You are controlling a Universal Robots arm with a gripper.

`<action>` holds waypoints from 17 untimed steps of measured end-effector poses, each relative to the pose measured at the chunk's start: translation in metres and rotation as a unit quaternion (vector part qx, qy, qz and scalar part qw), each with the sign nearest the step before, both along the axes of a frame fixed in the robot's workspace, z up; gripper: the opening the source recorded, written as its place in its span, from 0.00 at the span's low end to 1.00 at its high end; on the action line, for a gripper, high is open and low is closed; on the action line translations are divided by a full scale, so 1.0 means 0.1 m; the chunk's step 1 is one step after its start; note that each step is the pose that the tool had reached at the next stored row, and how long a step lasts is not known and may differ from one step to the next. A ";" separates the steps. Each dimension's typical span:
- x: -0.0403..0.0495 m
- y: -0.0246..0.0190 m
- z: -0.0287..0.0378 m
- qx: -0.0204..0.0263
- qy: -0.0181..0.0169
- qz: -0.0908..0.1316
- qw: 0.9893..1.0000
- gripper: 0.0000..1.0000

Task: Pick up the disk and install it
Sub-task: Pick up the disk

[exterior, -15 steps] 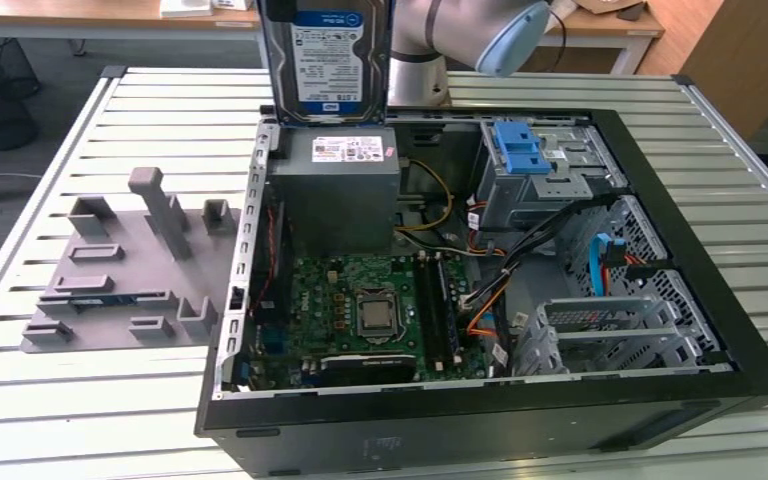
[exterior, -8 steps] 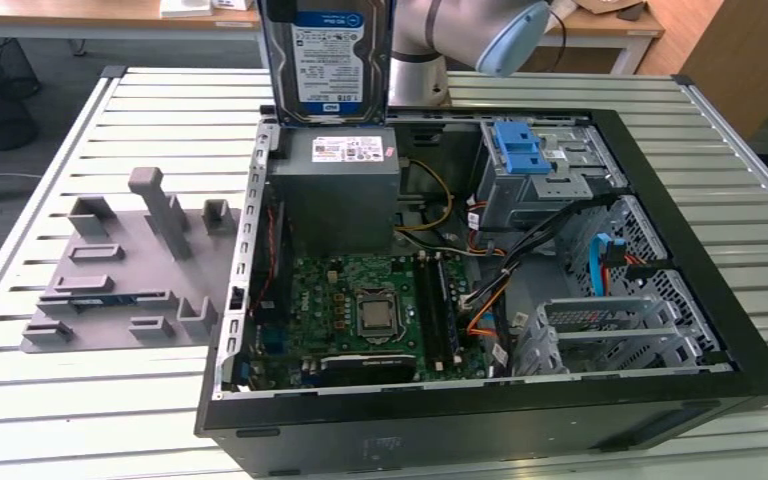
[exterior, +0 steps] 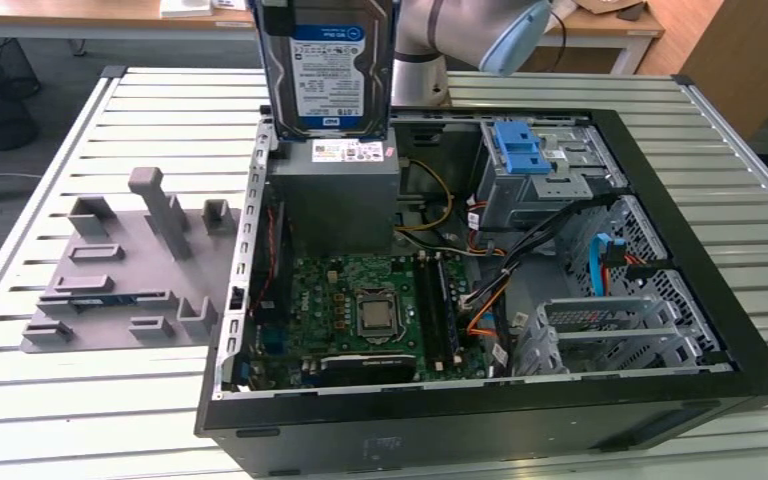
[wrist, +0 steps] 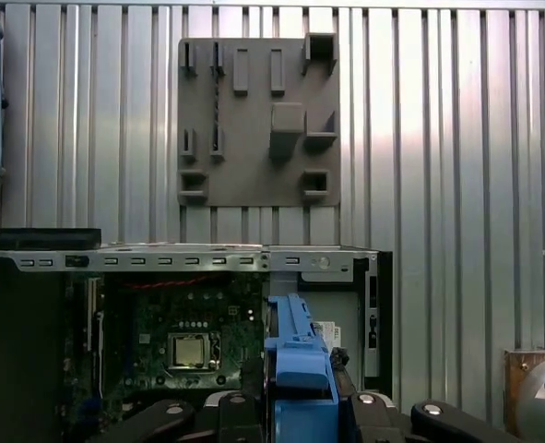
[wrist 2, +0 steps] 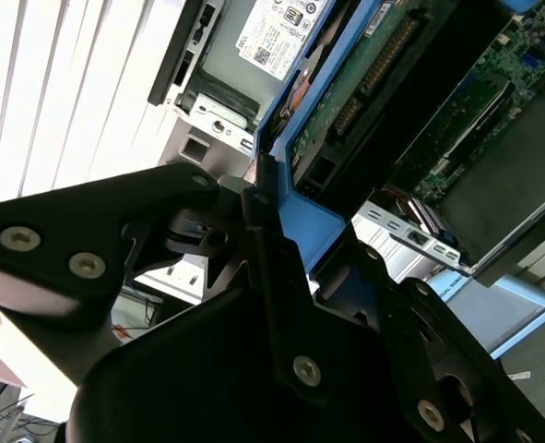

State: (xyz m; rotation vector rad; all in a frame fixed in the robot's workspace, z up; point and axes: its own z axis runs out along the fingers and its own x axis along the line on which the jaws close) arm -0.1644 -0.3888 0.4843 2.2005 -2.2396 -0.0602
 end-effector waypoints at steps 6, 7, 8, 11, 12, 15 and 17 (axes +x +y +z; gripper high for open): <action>0.044 -0.075 0.000 0.000 0.000 -0.002 1.000 0.36; 0.079 -0.076 0.001 0.000 0.000 -0.002 1.000 0.36; 0.123 -0.076 0.000 0.000 0.000 -0.002 1.000 0.36; 0.255 -0.076 0.000 0.000 0.000 -0.002 1.000 0.36; 0.288 -0.076 0.000 0.000 0.000 -0.002 1.000 0.36; 0.398 -0.076 0.000 0.000 0.000 -0.002 1.000 0.36; 0.458 -0.076 0.000 0.000 0.000 -0.002 1.000 0.36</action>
